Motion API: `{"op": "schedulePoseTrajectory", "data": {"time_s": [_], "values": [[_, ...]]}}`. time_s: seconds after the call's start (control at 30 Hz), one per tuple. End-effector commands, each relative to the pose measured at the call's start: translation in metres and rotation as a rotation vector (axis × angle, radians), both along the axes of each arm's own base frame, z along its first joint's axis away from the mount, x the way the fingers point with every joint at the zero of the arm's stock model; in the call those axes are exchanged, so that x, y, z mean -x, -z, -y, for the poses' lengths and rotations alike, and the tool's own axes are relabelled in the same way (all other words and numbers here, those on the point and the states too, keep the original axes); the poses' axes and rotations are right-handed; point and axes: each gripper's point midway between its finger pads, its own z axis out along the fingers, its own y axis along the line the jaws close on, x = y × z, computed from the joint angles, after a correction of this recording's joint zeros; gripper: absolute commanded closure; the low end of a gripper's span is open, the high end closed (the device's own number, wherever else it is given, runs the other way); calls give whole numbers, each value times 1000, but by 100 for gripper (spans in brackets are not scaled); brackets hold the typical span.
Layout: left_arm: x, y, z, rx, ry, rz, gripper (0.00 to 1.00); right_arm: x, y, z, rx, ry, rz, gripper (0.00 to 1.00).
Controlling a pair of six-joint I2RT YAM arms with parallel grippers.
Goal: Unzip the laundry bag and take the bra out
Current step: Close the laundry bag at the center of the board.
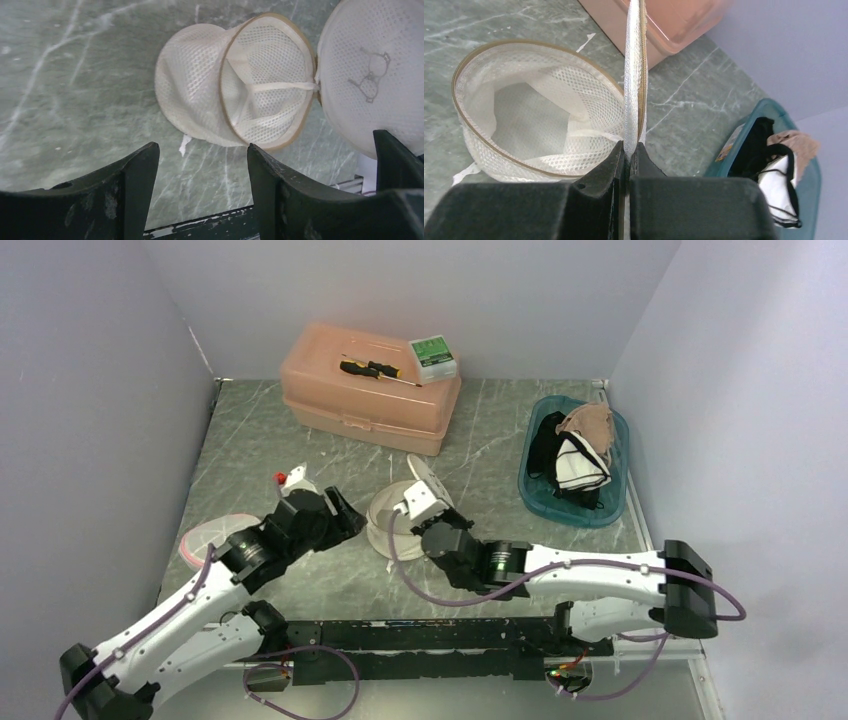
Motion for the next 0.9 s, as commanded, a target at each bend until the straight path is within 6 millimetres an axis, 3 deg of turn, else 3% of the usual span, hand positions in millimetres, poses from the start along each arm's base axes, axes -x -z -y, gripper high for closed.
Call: {"op": "schedulePoseTrajectory", "data": {"time_s": [0.0,0.1,0.27,0.47,0.77,0.87], "values": [[8,-7,-38,-55,-142,2,30,-7,-27,-18,79,26,135,100],[15,-6,-59,-68,-230,1,26,-6,-19,-29,178,9,177,100],[22,-7,-78,-69,-293,21,25,-7,-7,-48,298,-24,239,100],[26,-3,-86,-87,-314,16,25,-1,12,-74,420,-131,257,100],[27,4,-87,-95,-311,15,24,19,64,-96,554,-253,197,100],[27,8,-86,-100,-307,6,24,25,74,-99,548,-275,164,82]]}}
